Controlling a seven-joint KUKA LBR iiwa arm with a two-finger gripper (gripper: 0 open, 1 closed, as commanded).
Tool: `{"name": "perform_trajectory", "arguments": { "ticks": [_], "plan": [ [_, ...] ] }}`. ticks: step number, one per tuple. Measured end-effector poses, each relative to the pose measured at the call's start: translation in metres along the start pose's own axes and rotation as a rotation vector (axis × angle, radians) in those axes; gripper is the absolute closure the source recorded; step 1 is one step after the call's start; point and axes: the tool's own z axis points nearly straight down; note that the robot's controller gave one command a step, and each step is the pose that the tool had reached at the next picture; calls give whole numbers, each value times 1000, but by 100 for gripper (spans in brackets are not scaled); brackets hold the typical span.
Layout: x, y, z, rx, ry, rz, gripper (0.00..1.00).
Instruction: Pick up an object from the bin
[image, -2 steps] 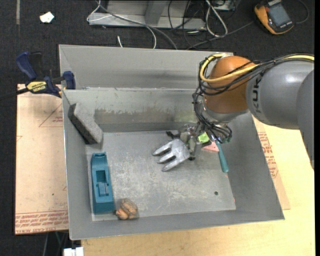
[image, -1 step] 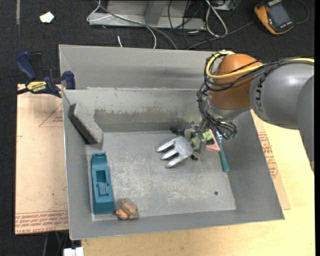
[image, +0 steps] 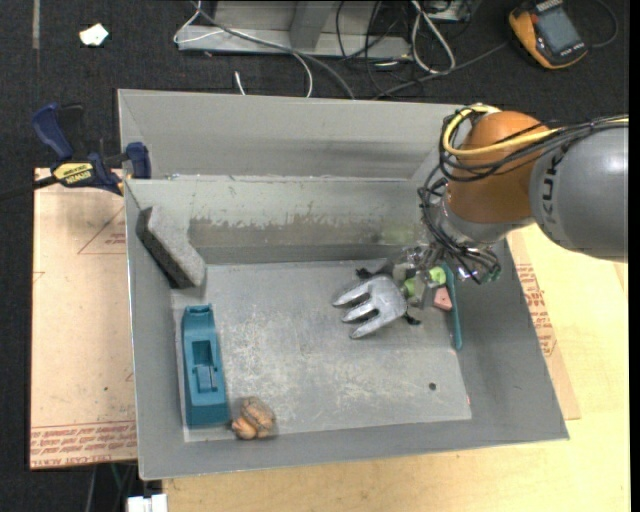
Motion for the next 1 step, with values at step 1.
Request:
{"name": "perform_trajectory", "arguments": {
  "ticks": [1],
  "plan": [
    [0, -2, 1, 0, -2, -8, 100]
  ]
}}
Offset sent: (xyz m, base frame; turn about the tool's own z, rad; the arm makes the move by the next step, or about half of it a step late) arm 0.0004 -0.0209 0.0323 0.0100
